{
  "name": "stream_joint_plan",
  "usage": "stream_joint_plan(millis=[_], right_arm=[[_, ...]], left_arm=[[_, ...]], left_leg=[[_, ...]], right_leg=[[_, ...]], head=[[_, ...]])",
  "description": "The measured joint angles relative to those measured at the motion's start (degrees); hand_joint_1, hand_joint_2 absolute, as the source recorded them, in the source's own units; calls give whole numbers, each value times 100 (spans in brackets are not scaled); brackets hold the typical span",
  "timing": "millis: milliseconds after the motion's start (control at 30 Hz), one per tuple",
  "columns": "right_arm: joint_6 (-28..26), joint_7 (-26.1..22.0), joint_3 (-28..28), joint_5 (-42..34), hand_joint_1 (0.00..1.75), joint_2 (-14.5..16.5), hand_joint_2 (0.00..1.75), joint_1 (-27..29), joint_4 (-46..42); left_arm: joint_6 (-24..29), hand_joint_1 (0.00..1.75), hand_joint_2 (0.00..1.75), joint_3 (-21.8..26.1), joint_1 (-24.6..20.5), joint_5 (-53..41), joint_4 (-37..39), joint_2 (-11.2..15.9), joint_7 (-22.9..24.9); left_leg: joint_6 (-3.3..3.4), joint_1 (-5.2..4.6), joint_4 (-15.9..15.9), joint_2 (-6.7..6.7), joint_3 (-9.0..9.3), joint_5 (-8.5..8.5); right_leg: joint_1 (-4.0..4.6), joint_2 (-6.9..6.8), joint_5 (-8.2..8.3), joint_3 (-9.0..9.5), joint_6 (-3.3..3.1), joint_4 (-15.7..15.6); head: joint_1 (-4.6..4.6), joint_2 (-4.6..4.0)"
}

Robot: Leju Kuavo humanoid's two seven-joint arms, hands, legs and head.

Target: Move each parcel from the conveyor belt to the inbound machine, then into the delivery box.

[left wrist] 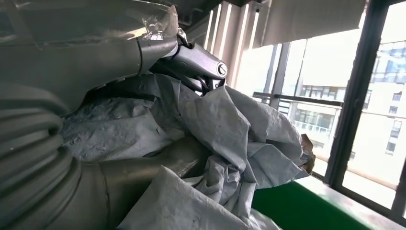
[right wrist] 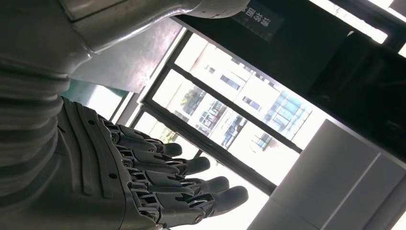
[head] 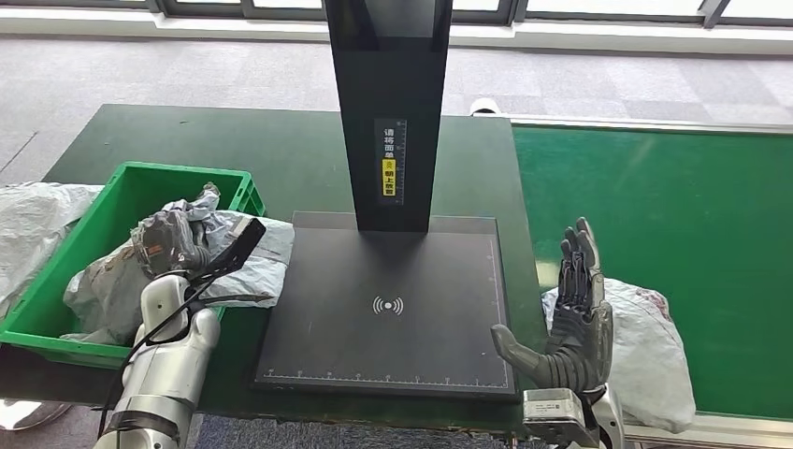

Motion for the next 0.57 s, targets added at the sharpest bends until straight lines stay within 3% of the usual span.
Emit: stream_joint_plan(millis=[67, 133, 300, 400, 567], right_arm=[[54, -10, -84, 46, 0, 60, 175, 0, -41], [73, -19, -162, 87, 0, 121, 175, -1, -79], [8, -32, -309, 118, 0, 223, 175, 0, -132], [-10, -42, -345, 117, 0, 248, 175, 1, -137], [-91, -49, -367, 83, 0, 260, 175, 5, -144]], left_arm=[[14, 3, 87, 51, 76, -1, -296, 9, -18], [61, 0, 0, 107, 169, 0, -665, -37, -153], [55, 0, 0, 232, 452, 183, -1630, -381, -816], [40, 0, 0, 257, 579, 270, -1997, -534, -925], [37, 0, 0, 262, 796, 1173, -2383, -668, -1432]], left_leg=[[-2, 1, 0, -3, -1, 2], [-3, 1, 0, -4, -2, 3], [-2, -3, 1, -5, -5, 1], [-1, -7, 2, -6, -6, 1], [-1, -8, 1, -4, -4, 1]], right_leg=[[0, -2, 0, 0, 0, 2], [0, -2, 0, 0, 0, 2], [-5, -3, 0, 2, 1, -4], [-8, -4, 0, 2, 1, -6], [-8, -5, 0, 0, 1, -5]], head=[[0, 0], [0, 0], [0, 0], [0, -1], [0, 0]])
